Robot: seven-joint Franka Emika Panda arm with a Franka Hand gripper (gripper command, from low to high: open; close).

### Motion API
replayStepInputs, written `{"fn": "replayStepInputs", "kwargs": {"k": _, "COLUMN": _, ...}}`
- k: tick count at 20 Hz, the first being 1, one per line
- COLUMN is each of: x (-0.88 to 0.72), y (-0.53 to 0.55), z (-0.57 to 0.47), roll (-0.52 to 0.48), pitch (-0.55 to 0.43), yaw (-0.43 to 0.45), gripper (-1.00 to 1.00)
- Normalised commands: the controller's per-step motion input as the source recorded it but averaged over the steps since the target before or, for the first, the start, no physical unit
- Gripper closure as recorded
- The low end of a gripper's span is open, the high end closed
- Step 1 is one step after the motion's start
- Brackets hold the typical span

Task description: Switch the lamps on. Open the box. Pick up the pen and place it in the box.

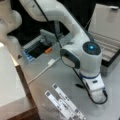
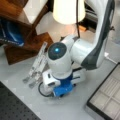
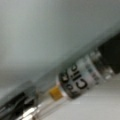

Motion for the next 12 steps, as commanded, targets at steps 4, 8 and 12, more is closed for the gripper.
{"fn": "replayStepInputs", "kwargs": {"k": 4, "x": -0.01, "y": 0.01, "z": -0.09, "roll": -0.061, "pitch": -0.052, "yaw": -0.029, "gripper": 1.00}}
{"fn": "replayStepInputs", "kwargs": {"k": 8, "x": -0.05, "y": 0.02, "z": -0.06, "roll": -0.069, "pitch": -0.023, "yaw": -0.032, "gripper": 1.00}}
{"fn": "replayStepInputs", "kwargs": {"k": 12, "x": -0.07, "y": 0.04, "z": -0.03, "roll": -0.070, "pitch": -0.025, "yaw": -0.041, "gripper": 1.00}}
